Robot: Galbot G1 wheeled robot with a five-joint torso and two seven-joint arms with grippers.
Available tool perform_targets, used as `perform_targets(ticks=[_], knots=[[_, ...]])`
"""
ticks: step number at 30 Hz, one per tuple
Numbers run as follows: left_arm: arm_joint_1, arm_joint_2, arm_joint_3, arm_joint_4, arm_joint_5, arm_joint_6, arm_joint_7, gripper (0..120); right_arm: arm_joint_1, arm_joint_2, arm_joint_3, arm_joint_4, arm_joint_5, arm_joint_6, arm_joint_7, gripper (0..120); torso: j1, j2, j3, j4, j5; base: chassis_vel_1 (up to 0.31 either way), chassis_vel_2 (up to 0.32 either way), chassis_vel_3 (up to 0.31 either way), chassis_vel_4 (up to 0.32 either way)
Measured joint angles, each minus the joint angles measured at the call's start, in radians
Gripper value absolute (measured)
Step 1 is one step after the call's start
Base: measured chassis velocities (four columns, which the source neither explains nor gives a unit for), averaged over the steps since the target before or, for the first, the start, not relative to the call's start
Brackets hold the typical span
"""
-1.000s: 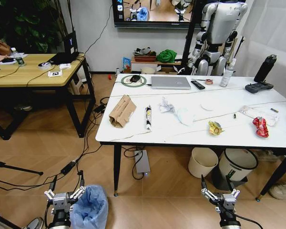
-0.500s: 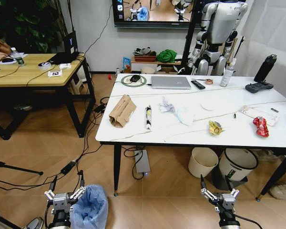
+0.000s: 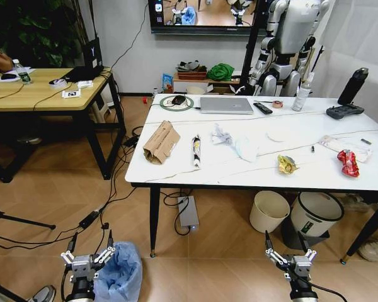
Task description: Pick up the trash bin and place the trash from the table into it.
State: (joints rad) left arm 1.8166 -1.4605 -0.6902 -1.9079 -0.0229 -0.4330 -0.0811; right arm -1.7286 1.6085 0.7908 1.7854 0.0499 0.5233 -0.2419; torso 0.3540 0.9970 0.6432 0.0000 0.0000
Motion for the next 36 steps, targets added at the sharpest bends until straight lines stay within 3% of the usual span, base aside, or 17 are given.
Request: perform_targets(ticks=[36], knots=[[0.0, 0.008, 0.009, 0.014, -0.005, -0.001, -0.001, 100, 0.002, 0.0, -0.003, -0.013, -0.015, 0.009, 0.0, 100, -0.074, -0.172, -0.098, 0.0, 0.0, 0.0, 0.0, 0.0, 0.0]])
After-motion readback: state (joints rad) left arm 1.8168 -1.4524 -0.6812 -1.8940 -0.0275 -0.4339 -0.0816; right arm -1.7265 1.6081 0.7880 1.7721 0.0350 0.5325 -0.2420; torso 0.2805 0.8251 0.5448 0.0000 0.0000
